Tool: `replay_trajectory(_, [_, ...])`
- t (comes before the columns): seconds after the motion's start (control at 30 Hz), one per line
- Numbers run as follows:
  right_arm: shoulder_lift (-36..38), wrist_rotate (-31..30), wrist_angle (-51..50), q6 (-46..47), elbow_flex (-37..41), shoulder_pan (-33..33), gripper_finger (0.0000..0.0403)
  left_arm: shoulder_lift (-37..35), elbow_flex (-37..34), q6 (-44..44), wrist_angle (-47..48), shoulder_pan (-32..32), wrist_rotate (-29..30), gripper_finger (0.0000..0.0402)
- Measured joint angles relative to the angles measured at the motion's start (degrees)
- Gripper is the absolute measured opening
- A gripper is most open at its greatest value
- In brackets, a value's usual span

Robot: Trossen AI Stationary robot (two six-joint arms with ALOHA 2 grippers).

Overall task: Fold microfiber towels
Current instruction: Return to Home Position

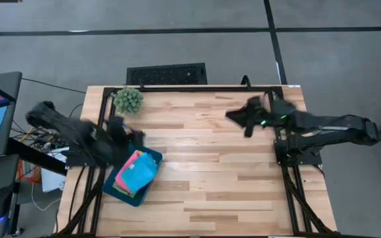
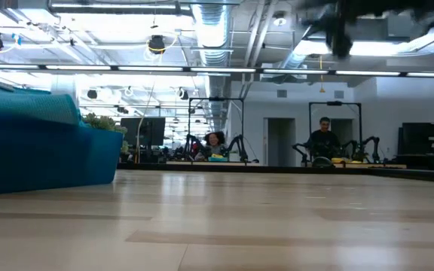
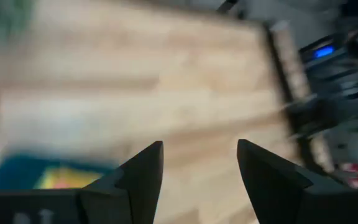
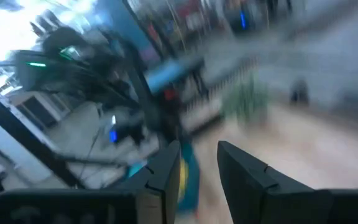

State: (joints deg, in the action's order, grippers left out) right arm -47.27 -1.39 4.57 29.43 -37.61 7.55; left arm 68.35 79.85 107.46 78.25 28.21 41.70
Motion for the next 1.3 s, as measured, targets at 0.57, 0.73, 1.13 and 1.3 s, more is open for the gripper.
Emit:
replay_trajectory(0.57, [23.1, -6.0, -39.2, -15.4, -26.8, 3.1, 0.0131, -23.0, 5.4, -40.4, -2.3, -6.2, 10.1, 0.0183])
replay_trajectory(0.73, [35.2, -8.8, -35.8, -7.8, -15.6, 3.1, 0.0131, -29.2, -8.4, -38.0, -7.3, -5.9, 8.7, 0.0183])
replay_trajectory(1.13, [42.2, -1.9, -21.2, 0.7, 7.3, 2.1, 0.0131, -49.1, -53.2, -48.2, -60.8, -4.8, -6.4, 0.0183])
replay_trajectory(1.3, [43.8, 2.0, -13.6, -3.9, 12.8, 0.8, 0.0131, -53.1, -70.2, -58.1, -93.3, -4.8, -14.8, 0.0183])
